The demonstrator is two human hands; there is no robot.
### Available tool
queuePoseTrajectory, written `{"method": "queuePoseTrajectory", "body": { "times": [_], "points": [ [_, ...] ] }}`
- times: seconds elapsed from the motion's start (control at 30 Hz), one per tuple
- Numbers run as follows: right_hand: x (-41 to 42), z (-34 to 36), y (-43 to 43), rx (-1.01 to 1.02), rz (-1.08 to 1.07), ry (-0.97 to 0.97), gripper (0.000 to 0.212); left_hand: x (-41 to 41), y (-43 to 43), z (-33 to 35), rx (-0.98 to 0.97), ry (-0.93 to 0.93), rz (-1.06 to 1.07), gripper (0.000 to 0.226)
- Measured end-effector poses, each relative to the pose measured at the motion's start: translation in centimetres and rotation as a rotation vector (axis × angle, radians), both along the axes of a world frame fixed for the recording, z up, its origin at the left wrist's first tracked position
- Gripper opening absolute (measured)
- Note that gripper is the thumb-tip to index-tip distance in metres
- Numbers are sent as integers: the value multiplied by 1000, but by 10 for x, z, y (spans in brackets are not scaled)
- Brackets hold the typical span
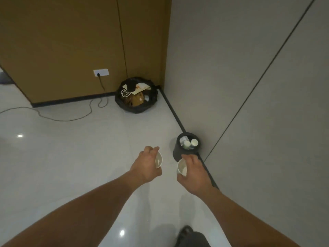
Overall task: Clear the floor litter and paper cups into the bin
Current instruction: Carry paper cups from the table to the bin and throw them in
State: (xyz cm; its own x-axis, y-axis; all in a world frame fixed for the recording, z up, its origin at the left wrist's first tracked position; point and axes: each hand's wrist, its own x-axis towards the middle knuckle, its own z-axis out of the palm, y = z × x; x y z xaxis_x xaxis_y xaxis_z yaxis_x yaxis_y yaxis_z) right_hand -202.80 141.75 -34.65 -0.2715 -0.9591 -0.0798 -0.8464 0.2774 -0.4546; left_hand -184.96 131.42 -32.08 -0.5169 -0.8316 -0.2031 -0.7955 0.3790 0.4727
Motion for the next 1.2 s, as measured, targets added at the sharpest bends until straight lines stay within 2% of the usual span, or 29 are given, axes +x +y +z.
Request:
{"method": "queuePoseTrajectory", "body": {
  "times": [0.13, 0.47, 0.77, 0.97, 1.07, 1.2],
  "points": [
    [-61, -10, -47, 2, -45, -14, 70, -70, -51, -8, -23, -6, -58, 84],
    [-218, -12, -147, 6, -82, -6, 69, -215, -145, -19, 31, 23, -25, 86],
    [-286, -47, -238, 98, -133, -43, 73, -290, -254, -64, 154, 9, -83, 84],
    [-322, -119, -305, 139, -238, -78, 72, -337, -342, -139, 249, -30, -137, 87],
    [-342, -179, -335, 155, -265, -97, 61, -359, -367, -200, 258, -19, -162, 87],
    [-365, -280, -366, 152, -331, -134, 69, -393, -393, -297, 312, -14, -204, 83]
  ]
}}
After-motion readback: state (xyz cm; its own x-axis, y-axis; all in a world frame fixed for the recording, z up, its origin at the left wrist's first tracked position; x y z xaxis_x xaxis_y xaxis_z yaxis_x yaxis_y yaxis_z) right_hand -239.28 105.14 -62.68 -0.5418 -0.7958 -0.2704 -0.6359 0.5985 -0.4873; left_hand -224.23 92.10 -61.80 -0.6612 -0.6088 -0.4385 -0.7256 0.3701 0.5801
